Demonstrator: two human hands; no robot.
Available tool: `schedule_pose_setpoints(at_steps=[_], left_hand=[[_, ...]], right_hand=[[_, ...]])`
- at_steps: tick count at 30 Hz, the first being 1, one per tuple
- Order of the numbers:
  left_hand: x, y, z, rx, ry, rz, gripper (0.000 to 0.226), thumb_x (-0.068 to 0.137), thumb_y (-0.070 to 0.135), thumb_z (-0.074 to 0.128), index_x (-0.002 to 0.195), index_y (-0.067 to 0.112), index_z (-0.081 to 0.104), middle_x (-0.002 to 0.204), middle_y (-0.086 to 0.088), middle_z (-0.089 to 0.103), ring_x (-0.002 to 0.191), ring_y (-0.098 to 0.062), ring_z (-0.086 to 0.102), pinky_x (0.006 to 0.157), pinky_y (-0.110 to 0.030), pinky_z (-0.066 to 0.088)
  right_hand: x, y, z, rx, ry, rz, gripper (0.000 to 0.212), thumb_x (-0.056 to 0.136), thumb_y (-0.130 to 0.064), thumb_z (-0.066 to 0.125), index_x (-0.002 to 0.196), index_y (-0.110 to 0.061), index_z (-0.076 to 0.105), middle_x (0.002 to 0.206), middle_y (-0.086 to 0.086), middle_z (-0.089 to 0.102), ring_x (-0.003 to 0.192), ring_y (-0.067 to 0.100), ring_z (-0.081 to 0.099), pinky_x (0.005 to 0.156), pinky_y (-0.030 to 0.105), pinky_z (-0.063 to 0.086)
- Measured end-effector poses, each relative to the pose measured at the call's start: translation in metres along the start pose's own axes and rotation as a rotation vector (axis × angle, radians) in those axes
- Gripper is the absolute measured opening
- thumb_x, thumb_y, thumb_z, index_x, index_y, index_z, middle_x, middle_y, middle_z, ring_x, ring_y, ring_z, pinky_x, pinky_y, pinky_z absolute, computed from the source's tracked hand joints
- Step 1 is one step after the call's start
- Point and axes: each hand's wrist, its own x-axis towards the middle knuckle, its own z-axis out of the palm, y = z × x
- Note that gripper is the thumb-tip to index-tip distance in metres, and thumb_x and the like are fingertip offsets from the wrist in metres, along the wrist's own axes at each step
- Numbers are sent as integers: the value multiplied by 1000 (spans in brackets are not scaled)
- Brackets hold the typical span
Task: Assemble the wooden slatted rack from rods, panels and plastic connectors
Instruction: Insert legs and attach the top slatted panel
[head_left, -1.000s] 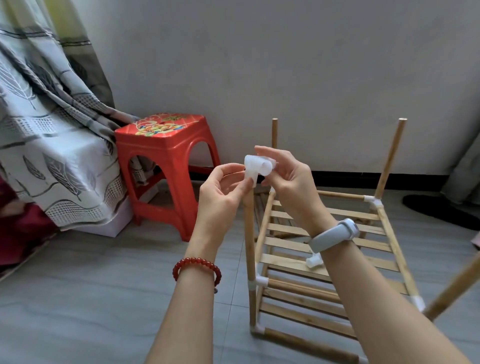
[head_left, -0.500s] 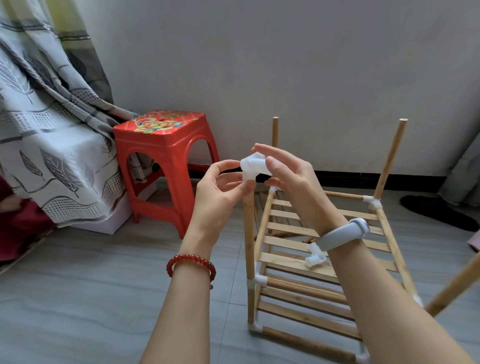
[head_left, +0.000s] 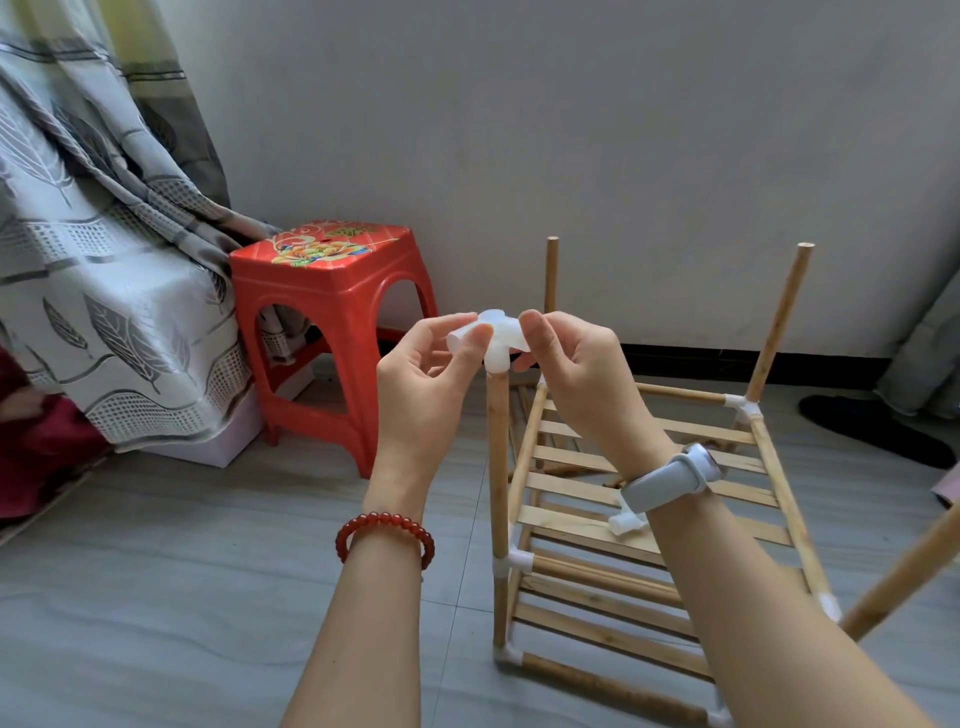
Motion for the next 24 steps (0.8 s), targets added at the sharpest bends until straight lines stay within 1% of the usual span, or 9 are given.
schedule_pose_setpoints(at_steps=[3, 7, 11, 12, 15, 18, 20, 22, 24], left_hand=[[0, 1, -4, 30, -88, 13, 24, 80, 43, 57, 100, 30, 64, 95, 8, 70, 90, -4, 65, 79, -18, 52], [-1, 2, -6, 9, -216, 16, 29, 83, 41, 51, 109, 33, 60, 113, -1, 59, 102, -6, 61, 83, -16, 49], [-1, 2, -8, 9, -282, 13, 28, 82, 42, 50, 107, 36, 62, 127, 18, 43, 114, 16, 43, 84, -4, 41], [0, 1, -8, -9, -309, 1, 29, 83, 41, 51, 109, 34, 62, 129, 20, 46, 119, 12, 43, 85, -3, 40], [-3, -2, -6, -41, -356, -25, 36, 84, 39, 51, 119, 34, 56, 119, 13, 59, 114, -4, 57, 89, -11, 44], [-4, -3, 0, -2, -337, -20, 33, 86, 46, 42, 116, 43, 54, 125, 6, 54, 118, -16, 53, 100, -26, 42], [-4, -2, 2, 4, -312, -15, 32, 85, 47, 43, 114, 42, 55, 123, 1, 52, 113, -12, 54, 94, -20, 44], [-3, -3, 3, 0, -285, 8, 29, 83, 41, 50, 109, 33, 58, 120, -6, 51, 104, -18, 60, 85, -16, 48], [-3, -3, 6, -27, -289, 30, 24, 81, 35, 56, 102, 25, 58, 126, -1, 48, 101, -20, 64, 82, -20, 52]], right_hand=[[-1, 5, 1, 12, 51, 23, 31, 96, -32, 42, 83, -9, 60, 72, -4, 62, 67, 4, 61, 64, 19, 49], [-1, 6, 2, 72, 55, 31, 26, 99, -22, 40, 78, -22, 56, 67, -9, 60, 60, -1, 59, 59, 13, 45], [-2, 5, 4, 138, 78, 95, 27, 98, -27, 41, 77, -25, 59, 69, -7, 63, 62, -1, 58, 61, 13, 46], [-2, 5, 5, 138, 93, 117, 27, 97, -29, 43, 77, -25, 60, 69, -5, 63, 63, 2, 58, 61, 16, 46], [-2, 4, 2, 131, 160, 138, 19, 95, -26, 49, 79, -23, 59, 71, -1, 61, 66, 12, 57, 64, 27, 48], [-1, 6, -5, 160, 203, 145, 9, 92, -22, 56, 84, -21, 56, 75, -2, 59, 69, 12, 56, 67, 24, 50], [-1, 7, -7, 169, 202, 146, 9, 92, -21, 56, 83, -21, 56, 74, -3, 58, 67, 9, 55, 65, 18, 49], [-2, 8, -9, 174, 196, 144, 10, 93, -18, 54, 84, -19, 58, 74, -4, 58, 67, 9, 54, 65, 18, 49], [-3, 10, -9, 196, 169, 143, 11, 94, -14, 52, 90, -16, 62, 76, -4, 60, 69, 9, 55, 65, 16, 49]])
